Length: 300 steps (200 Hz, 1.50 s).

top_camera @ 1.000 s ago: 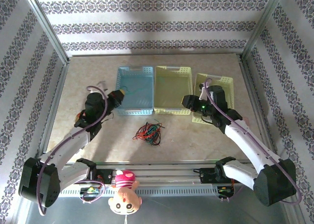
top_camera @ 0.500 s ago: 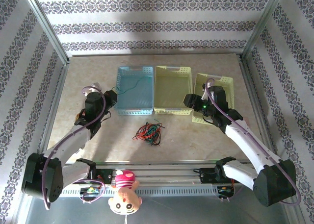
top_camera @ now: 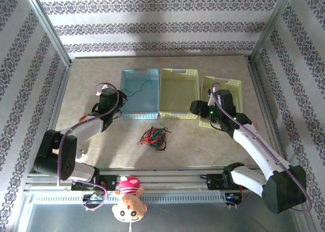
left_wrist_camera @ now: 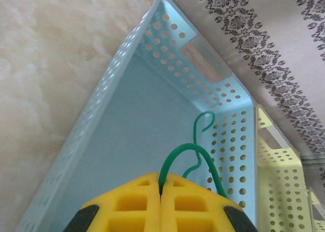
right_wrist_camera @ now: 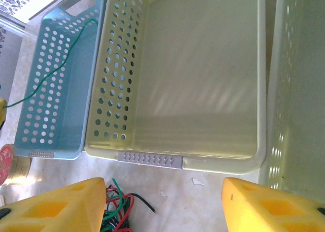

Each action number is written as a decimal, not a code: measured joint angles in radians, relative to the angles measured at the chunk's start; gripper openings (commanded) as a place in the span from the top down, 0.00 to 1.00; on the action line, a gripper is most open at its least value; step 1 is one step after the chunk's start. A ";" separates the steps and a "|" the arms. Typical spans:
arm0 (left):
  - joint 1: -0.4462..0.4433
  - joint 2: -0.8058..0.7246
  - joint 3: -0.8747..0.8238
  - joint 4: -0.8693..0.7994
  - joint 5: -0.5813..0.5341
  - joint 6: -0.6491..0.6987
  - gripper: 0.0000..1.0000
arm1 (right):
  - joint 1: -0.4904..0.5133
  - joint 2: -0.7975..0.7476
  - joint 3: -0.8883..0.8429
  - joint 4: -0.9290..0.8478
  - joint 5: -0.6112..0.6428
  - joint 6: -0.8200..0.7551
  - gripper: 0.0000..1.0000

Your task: Untangle the cables

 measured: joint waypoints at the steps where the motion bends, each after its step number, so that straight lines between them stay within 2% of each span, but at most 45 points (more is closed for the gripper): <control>1: 0.000 0.002 0.001 0.001 0.000 0.000 1.00 | 0.001 0.000 0.001 0.000 0.000 0.000 0.38; 15: -0.006 0.033 0.010 0.021 -0.002 -0.011 0.87 | 0.009 0.000 0.008 -0.010 -0.009 -0.010 0.38; 29: -0.010 0.060 0.014 0.034 0.000 -0.024 0.60 | 0.021 0.001 0.017 -0.021 -0.026 -0.024 0.38; 45: -0.017 0.074 0.017 0.035 0.001 -0.027 0.40 | 0.043 0.011 0.030 -0.028 -0.052 -0.039 0.38; 73: -0.041 0.066 0.042 0.031 0.002 0.005 0.23 | 0.131 0.071 0.062 -0.043 -0.095 -0.074 0.39; 126: -0.102 -0.126 0.081 -0.101 -0.006 0.177 0.22 | 0.328 0.263 0.134 -0.073 -0.108 -0.128 0.43; 152: -0.190 -0.234 0.074 -0.189 0.003 0.324 0.23 | 0.357 0.354 0.158 -0.072 -0.105 -0.130 0.44; 175: -0.282 -0.293 0.023 -0.248 0.076 0.452 0.24 | 0.357 0.430 0.185 -0.071 -0.100 -0.130 0.44; 199: -0.343 -0.295 -0.034 -0.335 0.171 0.543 0.24 | 0.357 0.502 0.226 -0.067 -0.100 -0.130 0.45; 227: -0.368 -0.291 -0.076 -0.404 0.243 0.594 0.24 | 0.357 0.572 0.265 -0.060 -0.100 -0.130 0.46; 280: -0.397 -0.240 -0.081 -0.414 0.291 0.638 0.25 | 0.378 0.669 0.301 -0.053 -0.075 -0.130 0.47; 300: -0.413 -0.202 -0.076 -0.418 0.298 0.653 0.30 | 0.383 0.675 0.301 -0.052 -0.059 -0.130 0.48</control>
